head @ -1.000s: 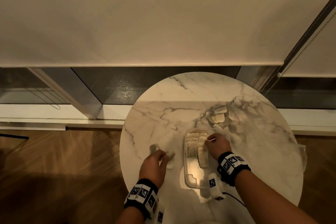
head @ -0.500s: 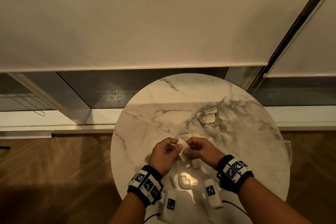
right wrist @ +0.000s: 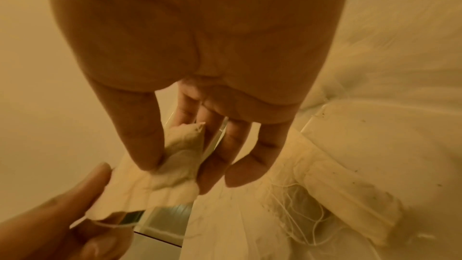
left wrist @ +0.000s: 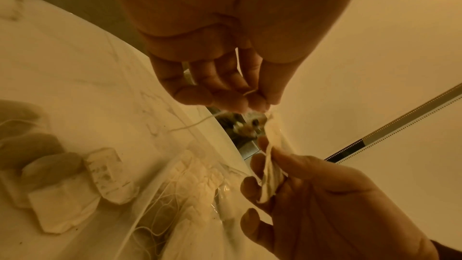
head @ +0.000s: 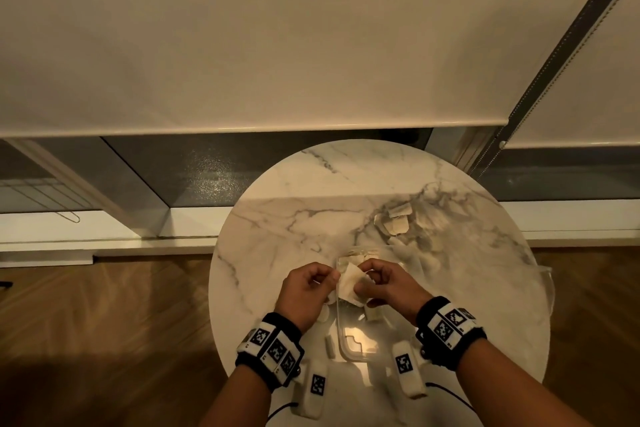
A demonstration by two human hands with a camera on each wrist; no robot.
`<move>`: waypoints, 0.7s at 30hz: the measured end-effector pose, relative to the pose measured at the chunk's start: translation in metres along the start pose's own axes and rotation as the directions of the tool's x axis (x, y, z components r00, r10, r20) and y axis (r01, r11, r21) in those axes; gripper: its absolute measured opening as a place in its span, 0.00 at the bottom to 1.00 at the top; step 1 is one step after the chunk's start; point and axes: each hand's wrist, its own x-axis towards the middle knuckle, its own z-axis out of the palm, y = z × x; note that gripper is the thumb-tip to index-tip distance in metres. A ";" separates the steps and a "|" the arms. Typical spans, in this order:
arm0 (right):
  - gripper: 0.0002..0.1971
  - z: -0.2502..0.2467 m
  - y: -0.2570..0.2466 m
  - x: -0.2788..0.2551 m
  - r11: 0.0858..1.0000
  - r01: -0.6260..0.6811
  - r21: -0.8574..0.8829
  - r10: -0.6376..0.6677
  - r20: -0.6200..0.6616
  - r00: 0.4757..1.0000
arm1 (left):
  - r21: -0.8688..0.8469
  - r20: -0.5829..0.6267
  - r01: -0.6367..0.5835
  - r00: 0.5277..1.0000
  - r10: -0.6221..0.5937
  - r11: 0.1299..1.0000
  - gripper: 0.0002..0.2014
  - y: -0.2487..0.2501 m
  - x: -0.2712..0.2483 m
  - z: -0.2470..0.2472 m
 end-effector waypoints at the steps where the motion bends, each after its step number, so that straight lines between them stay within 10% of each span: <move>1: 0.10 0.001 0.001 0.001 1.000 -0.002 -0.021 0.002 -0.002 1.000 | 0.021 0.001 -0.006 1.000 0.006 1.000 0.04 -0.001 0.001 0.000; 9: 0.02 -0.007 0.023 0.013 0.962 -0.190 -0.195 0.126 -0.300 0.946 | 0.233 -0.292 0.148 0.953 -0.076 0.961 0.05 -0.031 0.003 -0.004; 21: 0.04 -0.003 0.037 0.017 0.898 -0.187 -0.399 0.149 -0.124 0.981 | 0.185 -0.207 0.064 0.978 -0.024 0.981 0.04 -0.027 0.004 -0.003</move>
